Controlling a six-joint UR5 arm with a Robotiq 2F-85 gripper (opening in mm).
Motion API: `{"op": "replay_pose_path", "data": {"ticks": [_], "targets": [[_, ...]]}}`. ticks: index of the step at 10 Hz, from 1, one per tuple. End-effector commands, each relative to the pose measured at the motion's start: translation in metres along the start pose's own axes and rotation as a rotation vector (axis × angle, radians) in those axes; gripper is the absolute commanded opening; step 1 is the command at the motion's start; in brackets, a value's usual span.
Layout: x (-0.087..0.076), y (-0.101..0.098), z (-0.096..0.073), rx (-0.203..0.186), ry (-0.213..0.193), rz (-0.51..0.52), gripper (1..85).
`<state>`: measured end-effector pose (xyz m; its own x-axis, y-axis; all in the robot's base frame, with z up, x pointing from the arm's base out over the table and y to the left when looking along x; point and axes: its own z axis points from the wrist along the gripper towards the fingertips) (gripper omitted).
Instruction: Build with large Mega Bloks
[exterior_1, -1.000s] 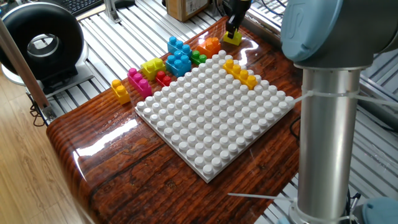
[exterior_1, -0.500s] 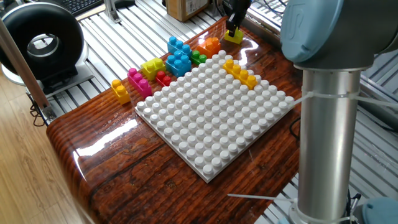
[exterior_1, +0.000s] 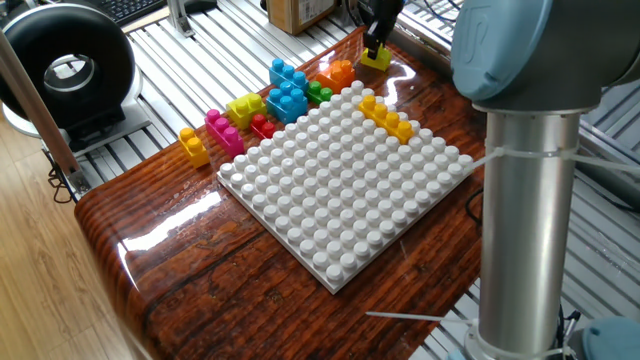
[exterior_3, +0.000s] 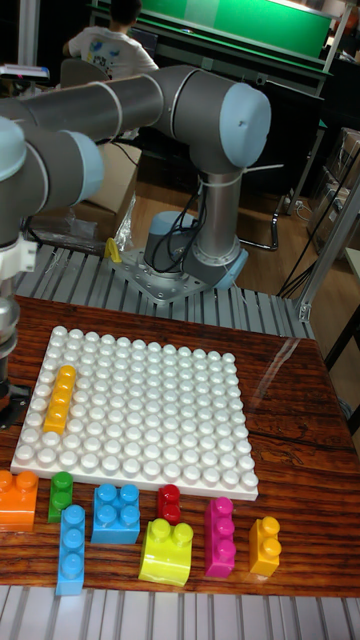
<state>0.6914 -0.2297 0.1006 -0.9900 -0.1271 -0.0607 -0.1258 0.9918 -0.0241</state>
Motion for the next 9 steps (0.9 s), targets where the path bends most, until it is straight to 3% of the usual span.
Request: {"op": "replay_pose_path", "data": {"ticks": [1,6,9], "targets": [[0.005,0.036,-0.015,-0.026,-0.009,0.076,1.0],[0.020,0.054,-0.007,-0.013,-0.017,0.126,1.0],[0.023,0.049,-0.005,0.008,-0.008,0.114,1.0]]}}
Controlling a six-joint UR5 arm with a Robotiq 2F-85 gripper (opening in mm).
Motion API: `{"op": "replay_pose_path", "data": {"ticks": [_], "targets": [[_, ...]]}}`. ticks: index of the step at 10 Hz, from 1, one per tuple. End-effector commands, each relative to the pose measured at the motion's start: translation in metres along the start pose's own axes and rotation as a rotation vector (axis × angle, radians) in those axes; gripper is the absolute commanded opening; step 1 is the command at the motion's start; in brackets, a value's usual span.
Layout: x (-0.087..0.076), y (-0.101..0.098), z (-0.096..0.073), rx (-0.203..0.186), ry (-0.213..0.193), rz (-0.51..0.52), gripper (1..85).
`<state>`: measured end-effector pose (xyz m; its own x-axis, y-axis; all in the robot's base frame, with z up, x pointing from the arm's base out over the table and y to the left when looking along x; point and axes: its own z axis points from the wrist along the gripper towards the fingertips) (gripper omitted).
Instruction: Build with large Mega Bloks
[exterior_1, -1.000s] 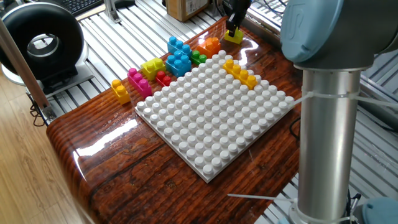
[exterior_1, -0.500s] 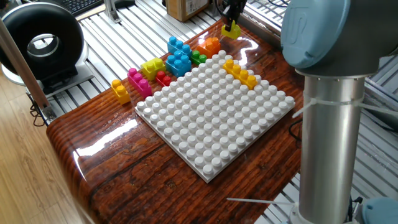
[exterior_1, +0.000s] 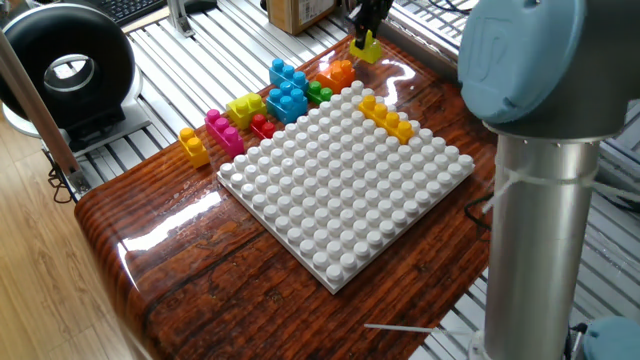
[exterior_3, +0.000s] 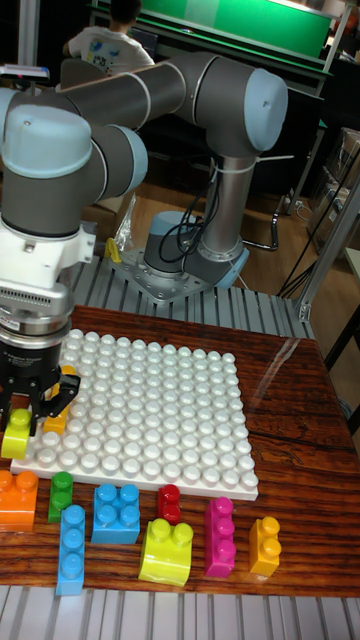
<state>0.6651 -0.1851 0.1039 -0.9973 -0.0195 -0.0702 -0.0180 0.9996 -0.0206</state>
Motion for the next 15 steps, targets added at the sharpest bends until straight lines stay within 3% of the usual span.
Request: {"op": "replay_pose_path", "data": {"ticks": [1,3,4,5,7,8,10,12,15], "targets": [[0.006,0.002,0.000,0.002,0.008,-0.019,1.0],[0.016,0.004,0.000,-0.009,0.046,-0.131,1.0],[0.020,0.009,0.000,-0.032,0.059,-0.210,1.0],[0.019,0.018,-0.001,-0.067,0.050,-0.263,1.0],[0.014,0.025,-0.001,-0.094,0.027,-0.314,1.0],[0.018,0.027,-0.001,-0.100,0.041,-0.285,1.0],[0.018,0.020,-0.001,-0.074,0.051,-0.178,1.0],[0.027,0.046,-0.001,-0.059,0.048,-0.109,1.0],[0.033,0.060,0.001,-0.041,0.039,-0.065,1.0]]}}
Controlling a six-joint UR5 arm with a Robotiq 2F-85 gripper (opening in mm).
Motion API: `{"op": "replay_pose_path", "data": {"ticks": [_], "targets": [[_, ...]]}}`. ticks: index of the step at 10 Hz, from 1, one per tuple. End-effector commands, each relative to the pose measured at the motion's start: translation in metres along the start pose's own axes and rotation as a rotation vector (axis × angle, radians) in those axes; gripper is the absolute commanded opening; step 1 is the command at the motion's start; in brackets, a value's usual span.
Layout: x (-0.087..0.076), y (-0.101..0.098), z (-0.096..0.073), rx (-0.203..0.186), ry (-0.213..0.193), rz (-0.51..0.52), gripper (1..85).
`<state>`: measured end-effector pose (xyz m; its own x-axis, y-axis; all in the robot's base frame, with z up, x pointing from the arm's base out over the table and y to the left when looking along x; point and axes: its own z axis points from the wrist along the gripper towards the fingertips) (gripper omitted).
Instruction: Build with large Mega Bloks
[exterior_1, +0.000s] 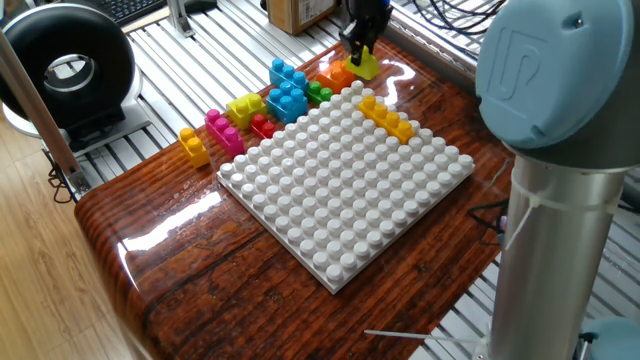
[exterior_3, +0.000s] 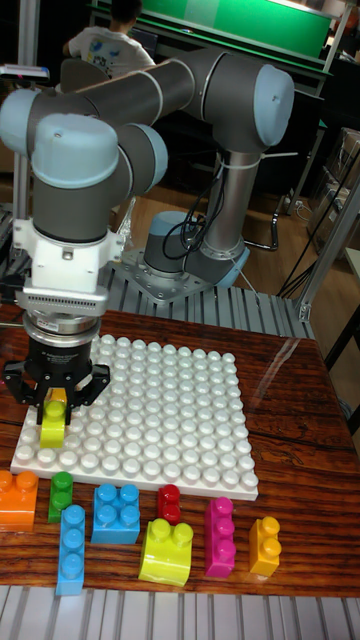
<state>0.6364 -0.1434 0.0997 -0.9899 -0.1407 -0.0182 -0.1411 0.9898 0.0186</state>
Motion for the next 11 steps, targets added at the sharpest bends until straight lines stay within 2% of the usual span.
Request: {"op": "replay_pose_path", "data": {"ticks": [1,5,9,11], "targets": [[0.003,0.020,0.000,0.000,-0.014,0.067,1.0],[0.004,0.023,-0.001,0.000,-0.012,0.107,1.0],[0.004,0.039,-0.001,-0.002,-0.012,0.139,1.0],[0.000,0.038,0.002,-0.008,-0.015,0.133,1.0]]}}
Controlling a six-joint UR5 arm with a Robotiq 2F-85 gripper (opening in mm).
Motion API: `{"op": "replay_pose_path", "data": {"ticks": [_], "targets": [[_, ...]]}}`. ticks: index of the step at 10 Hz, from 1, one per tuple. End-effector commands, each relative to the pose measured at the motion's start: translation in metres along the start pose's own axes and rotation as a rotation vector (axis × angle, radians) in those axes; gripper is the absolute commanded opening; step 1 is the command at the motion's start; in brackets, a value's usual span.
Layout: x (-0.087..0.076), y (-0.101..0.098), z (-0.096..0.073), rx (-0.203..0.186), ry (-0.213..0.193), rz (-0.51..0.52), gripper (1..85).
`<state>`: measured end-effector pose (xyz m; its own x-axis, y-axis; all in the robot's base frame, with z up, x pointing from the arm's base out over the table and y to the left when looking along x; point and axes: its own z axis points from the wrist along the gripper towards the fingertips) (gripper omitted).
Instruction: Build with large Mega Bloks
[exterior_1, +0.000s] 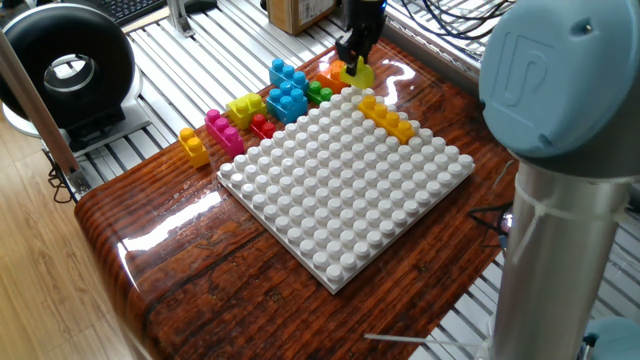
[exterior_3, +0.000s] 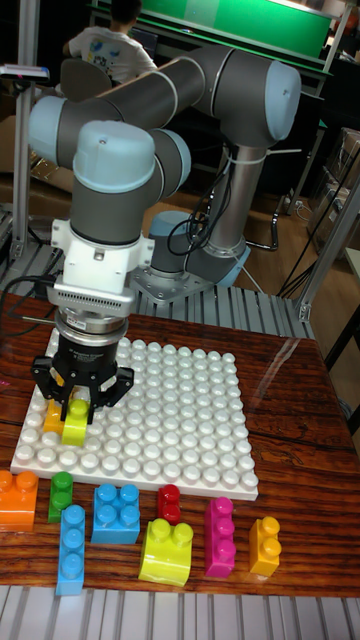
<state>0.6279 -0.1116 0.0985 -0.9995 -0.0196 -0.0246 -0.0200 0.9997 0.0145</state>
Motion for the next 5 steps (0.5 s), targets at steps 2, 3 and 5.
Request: {"op": "replay_pose_path", "data": {"ticks": [2,3,5], "targets": [[-0.0084,-0.0016,0.0101,-0.022,-0.017,-0.006,1.0],[-0.0095,-0.0043,0.0124,-0.021,-0.019,-0.011,1.0],[-0.0104,-0.0056,0.0147,-0.024,-0.020,-0.014,1.0]]}}
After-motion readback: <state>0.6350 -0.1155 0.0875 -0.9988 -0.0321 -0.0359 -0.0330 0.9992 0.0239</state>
